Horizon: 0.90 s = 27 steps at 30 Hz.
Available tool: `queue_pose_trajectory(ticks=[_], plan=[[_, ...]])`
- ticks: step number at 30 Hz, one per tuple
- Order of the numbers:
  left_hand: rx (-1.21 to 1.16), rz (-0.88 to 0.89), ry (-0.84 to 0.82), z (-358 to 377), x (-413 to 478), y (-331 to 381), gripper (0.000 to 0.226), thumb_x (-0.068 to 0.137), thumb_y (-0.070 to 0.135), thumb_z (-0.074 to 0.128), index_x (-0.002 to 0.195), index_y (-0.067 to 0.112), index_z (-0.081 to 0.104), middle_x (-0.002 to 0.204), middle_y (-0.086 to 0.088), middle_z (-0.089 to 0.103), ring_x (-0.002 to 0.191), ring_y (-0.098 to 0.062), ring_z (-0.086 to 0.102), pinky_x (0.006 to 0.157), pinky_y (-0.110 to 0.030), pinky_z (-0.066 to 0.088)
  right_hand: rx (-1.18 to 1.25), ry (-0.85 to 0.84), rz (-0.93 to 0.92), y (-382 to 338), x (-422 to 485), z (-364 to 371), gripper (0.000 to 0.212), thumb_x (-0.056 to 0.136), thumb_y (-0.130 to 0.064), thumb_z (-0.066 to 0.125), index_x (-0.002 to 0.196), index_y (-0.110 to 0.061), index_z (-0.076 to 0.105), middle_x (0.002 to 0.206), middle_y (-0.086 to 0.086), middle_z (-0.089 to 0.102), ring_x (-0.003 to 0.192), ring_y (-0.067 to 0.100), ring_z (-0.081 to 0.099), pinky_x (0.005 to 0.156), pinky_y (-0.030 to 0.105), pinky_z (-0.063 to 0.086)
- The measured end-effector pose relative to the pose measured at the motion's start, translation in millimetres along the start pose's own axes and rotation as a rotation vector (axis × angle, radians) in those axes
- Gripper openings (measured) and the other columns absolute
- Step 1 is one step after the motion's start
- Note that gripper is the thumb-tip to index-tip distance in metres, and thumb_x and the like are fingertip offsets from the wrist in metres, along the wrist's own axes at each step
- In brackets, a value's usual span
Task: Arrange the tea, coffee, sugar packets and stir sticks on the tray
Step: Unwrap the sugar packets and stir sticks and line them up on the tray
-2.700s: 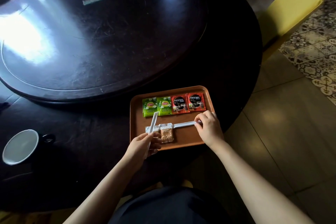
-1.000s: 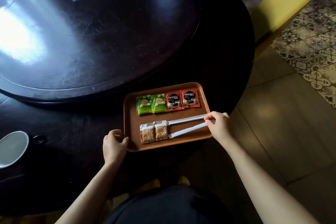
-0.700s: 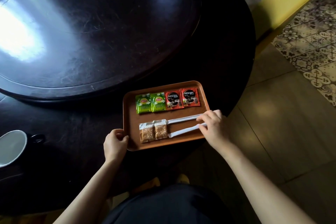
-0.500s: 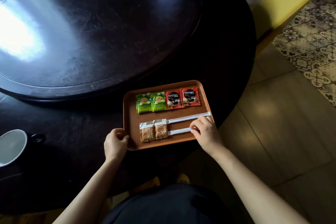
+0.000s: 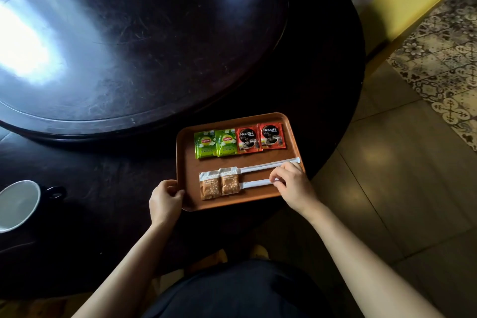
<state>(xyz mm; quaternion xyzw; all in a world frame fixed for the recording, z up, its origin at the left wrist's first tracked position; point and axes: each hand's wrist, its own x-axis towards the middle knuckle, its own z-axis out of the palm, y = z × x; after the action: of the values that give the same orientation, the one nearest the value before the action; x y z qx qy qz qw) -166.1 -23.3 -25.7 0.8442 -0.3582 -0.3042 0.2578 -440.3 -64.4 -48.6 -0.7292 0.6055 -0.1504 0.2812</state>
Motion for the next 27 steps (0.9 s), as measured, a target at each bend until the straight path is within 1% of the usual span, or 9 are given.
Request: queue_pose_trajectory(ticks=[3,6,8,11,15,19,23,25,27], plan=[[-0.001,-0.005,0.007,0,0,-1,0.023,0.083,0.007,0.061,0.105,0.006,0.062,0.107,-0.014,0.069,0.087,-0.015,0.055,0.079,-0.026,0.040,-0.013,-0.013,-0.027,2,1,-1,0.011,0.084,-0.006,0.058,0.084,-0.016,0.064,0.089,-0.006,0.047,0.101,0.019,0.049,0.088,0.028,0.041],[-0.001,-0.008,0.009,1,0,-1,0.023,0.083,0.007,0.062,0.106,0.007,0.062,0.107,-0.014,0.069,0.093,-0.020,0.060,0.079,-0.027,0.040,-0.032,-0.018,-0.058,4,2,-2,0.010,0.084,-0.007,0.059,0.084,-0.015,0.064,0.088,-0.006,0.047,0.101,0.018,0.048,0.087,0.026,0.040],[-0.001,-0.010,0.012,1,1,-1,0.023,0.082,0.007,0.062,0.106,0.006,0.062,0.108,-0.014,0.069,0.098,-0.024,0.061,0.080,-0.027,0.041,-0.035,-0.016,-0.071,5,3,-2,0.010,0.084,-0.007,0.060,0.084,-0.015,0.066,0.088,-0.003,0.051,0.100,0.018,0.049,0.088,0.026,0.040],[0.003,-0.013,0.014,1,1,-2,0.023,0.082,0.007,0.062,0.105,0.006,0.062,0.107,-0.015,0.068,0.099,-0.026,0.062,0.080,-0.028,0.041,-0.027,-0.008,-0.074,8,4,-2,0.009,0.083,-0.007,0.061,0.084,-0.014,0.067,0.092,0.005,0.059,0.101,0.019,0.050,0.086,0.022,0.036],[0.006,-0.013,0.017,2,1,-2,0.023,0.082,0.007,0.062,0.105,0.006,0.062,0.107,-0.015,0.068,0.099,-0.026,0.061,0.082,-0.030,0.042,-0.010,0.013,-0.082,8,3,-1,0.009,0.083,-0.007,0.061,0.083,-0.014,0.067,0.091,0.004,0.059,0.099,0.018,0.051,0.088,0.025,0.041],[0.001,-0.015,0.020,2,1,-2,0.023,0.081,0.007,0.062,0.104,0.006,0.063,0.107,-0.015,0.069,0.099,-0.027,0.062,0.080,-0.028,0.041,-0.003,0.031,-0.072,10,2,2,0.010,0.083,-0.007,0.061,0.084,-0.015,0.066,0.091,0.003,0.058,0.099,0.017,0.050,0.087,0.023,0.039],[0.006,-0.020,0.019,2,1,-2,0.023,0.082,0.007,0.062,0.105,0.006,0.063,0.107,-0.015,0.069,0.099,-0.027,0.062,0.080,-0.028,0.041,0.029,-0.010,-0.071,8,4,-2,0.009,0.083,-0.007,0.060,0.084,-0.014,0.066,0.093,0.003,0.059,0.097,0.014,0.050,0.086,0.023,0.040],[0.001,-0.024,0.012,1,2,-2,0.023,0.082,0.008,0.062,0.105,0.006,0.062,0.107,-0.015,0.069,0.098,-0.026,0.062,0.080,-0.029,0.041,0.108,0.059,-0.033,10,10,-10,0.008,0.082,-0.006,0.061,0.084,-0.011,0.067,0.092,0.006,0.062,0.092,0.015,0.052,0.082,0.025,0.043],[0.003,-0.028,0.007,1,3,-1,0.023,0.083,0.010,0.062,0.106,0.007,0.062,0.106,-0.014,0.069,0.098,-0.025,0.062,0.080,-0.029,0.042,0.213,0.200,0.069,19,20,-23,0.009,0.082,-0.004,0.060,0.086,-0.008,0.066,0.092,0.011,0.064,0.089,0.020,0.058,0.077,0.028,0.046]])
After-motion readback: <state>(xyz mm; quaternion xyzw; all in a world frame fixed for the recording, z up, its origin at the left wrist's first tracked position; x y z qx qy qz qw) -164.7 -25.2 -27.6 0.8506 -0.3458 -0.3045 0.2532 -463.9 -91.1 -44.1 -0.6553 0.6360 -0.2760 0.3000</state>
